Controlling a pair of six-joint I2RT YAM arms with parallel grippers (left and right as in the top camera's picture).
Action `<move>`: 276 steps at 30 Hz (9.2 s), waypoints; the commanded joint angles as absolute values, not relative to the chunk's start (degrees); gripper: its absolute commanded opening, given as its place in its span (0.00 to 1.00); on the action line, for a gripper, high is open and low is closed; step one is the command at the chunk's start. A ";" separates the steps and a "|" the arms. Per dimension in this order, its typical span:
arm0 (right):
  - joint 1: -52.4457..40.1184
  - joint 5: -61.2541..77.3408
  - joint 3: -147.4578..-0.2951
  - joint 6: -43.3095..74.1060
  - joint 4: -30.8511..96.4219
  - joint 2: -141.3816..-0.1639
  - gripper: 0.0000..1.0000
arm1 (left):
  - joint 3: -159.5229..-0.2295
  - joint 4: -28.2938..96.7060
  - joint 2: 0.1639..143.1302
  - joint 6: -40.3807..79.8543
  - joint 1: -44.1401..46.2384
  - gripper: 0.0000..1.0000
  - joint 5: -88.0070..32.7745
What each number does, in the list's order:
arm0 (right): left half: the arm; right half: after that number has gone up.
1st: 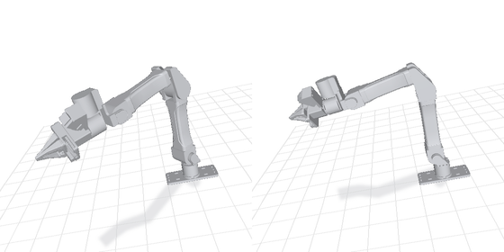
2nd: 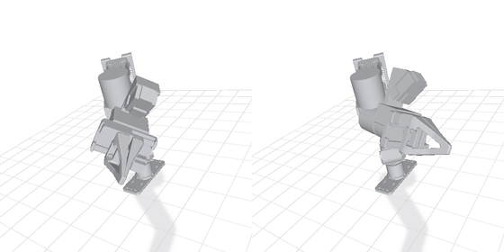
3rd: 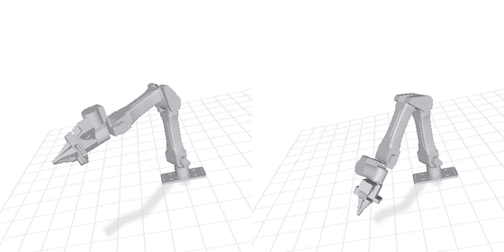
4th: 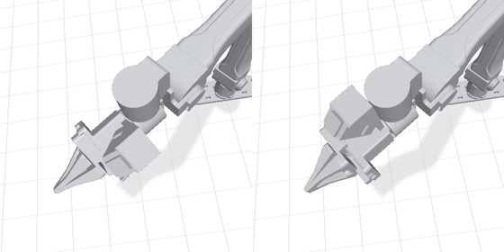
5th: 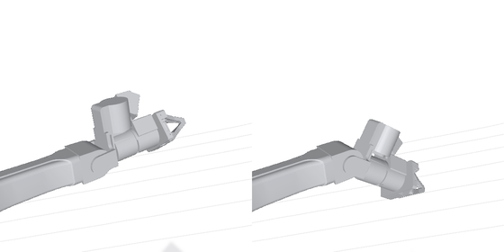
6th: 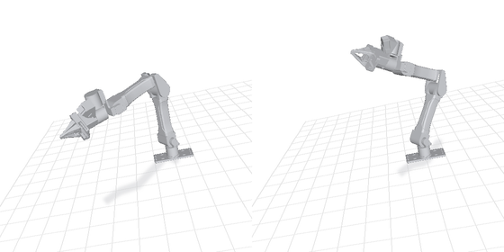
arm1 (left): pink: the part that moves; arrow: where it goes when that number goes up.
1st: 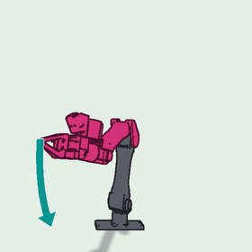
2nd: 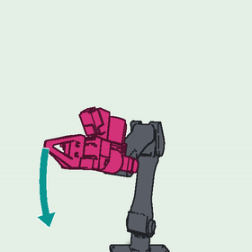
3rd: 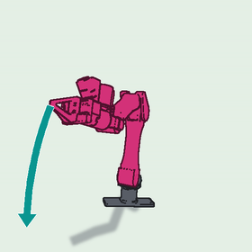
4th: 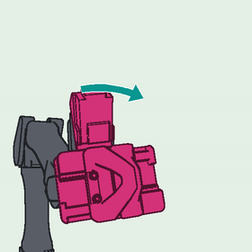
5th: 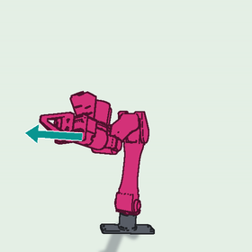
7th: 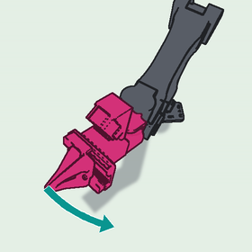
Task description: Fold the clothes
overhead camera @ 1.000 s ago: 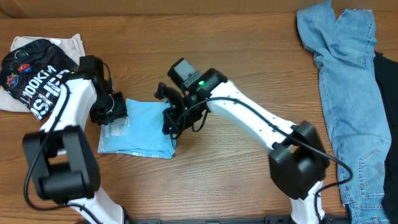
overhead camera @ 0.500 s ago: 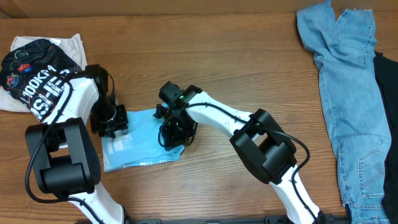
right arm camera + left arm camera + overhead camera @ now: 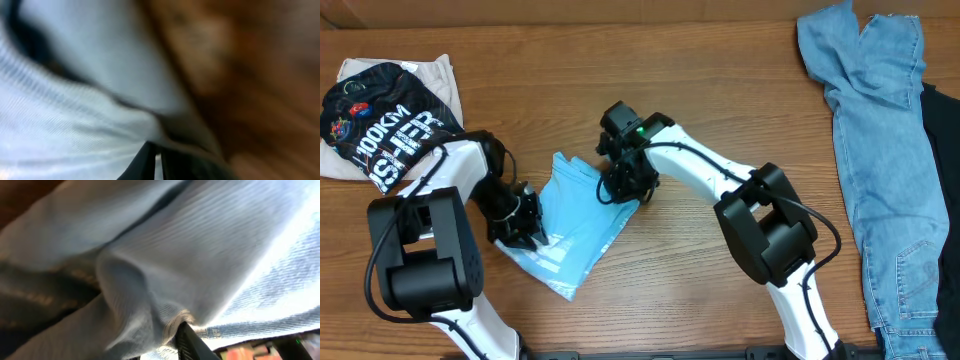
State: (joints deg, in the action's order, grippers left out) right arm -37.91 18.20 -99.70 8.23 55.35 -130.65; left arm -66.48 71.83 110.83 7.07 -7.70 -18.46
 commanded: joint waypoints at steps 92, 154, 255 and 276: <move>-9.26 -8.95 -122.72 12.51 94.48 -99.90 0.14 | -106.41 66.74 107.70 -9.61 -13.02 0.04 -6.46; -8.23 -5.67 -122.69 12.47 97.01 -98.41 0.14 | -106.65 28.08 120.81 -5.91 -37.76 0.71 -5.67; -8.23 -3.09 -122.58 11.97 97.06 -98.41 0.15 | -125.43 69.23 136.42 6.63 -33.61 0.28 2.66; -8.23 -3.11 -122.58 11.97 96.99 -98.41 0.15 | -145.58 78.08 134.65 -0.27 -34.79 0.22 -15.20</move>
State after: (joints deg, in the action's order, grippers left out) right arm -8.27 -3.20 -121.27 12.16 97.14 -100.12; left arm -140.38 76.97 138.08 1.61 -36.18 -10.59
